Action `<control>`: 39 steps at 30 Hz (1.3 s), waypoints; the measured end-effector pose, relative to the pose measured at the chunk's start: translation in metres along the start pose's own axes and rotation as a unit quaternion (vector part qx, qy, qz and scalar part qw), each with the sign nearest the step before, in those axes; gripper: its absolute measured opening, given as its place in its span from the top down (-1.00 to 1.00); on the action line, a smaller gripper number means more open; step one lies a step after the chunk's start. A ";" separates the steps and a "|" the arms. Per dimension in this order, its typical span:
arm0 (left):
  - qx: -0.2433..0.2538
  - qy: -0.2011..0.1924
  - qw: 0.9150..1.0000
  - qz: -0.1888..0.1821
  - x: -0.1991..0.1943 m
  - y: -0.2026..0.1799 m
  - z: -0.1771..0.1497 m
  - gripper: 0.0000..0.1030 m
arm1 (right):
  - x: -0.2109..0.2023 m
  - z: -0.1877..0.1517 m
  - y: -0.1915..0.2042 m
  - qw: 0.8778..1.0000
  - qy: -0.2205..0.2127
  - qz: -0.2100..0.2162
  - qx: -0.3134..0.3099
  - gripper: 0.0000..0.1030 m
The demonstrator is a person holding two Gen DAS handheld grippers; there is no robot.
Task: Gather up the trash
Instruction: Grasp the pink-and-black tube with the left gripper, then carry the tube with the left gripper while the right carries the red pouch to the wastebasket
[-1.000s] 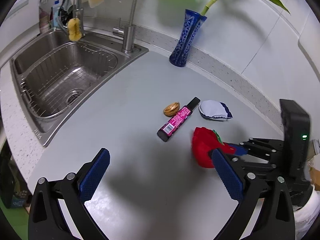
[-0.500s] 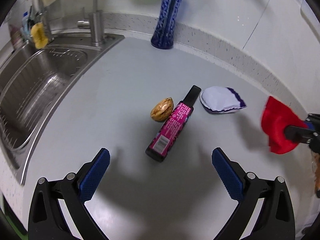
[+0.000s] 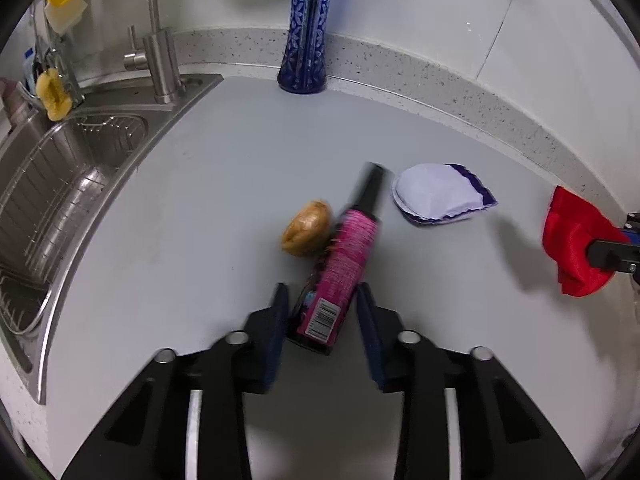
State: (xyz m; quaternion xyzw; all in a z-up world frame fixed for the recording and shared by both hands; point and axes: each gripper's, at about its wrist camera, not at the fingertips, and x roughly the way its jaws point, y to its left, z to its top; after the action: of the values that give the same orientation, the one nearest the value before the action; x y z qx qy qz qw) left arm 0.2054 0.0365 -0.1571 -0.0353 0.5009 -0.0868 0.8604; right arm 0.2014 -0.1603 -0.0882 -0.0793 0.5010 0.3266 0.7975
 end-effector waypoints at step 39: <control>-0.304 -0.090 0.935 0.162 -0.337 0.040 -0.325 0.56 | -0.040 -0.080 0.346 0.944 0.022 0.178 -0.277 0.79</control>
State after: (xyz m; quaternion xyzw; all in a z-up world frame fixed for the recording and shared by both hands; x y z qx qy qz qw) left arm -0.2352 0.1467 -0.0357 -0.2215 0.4231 0.2133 0.8523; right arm -0.0775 0.0536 -0.0238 -0.2139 0.4137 0.5875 0.6618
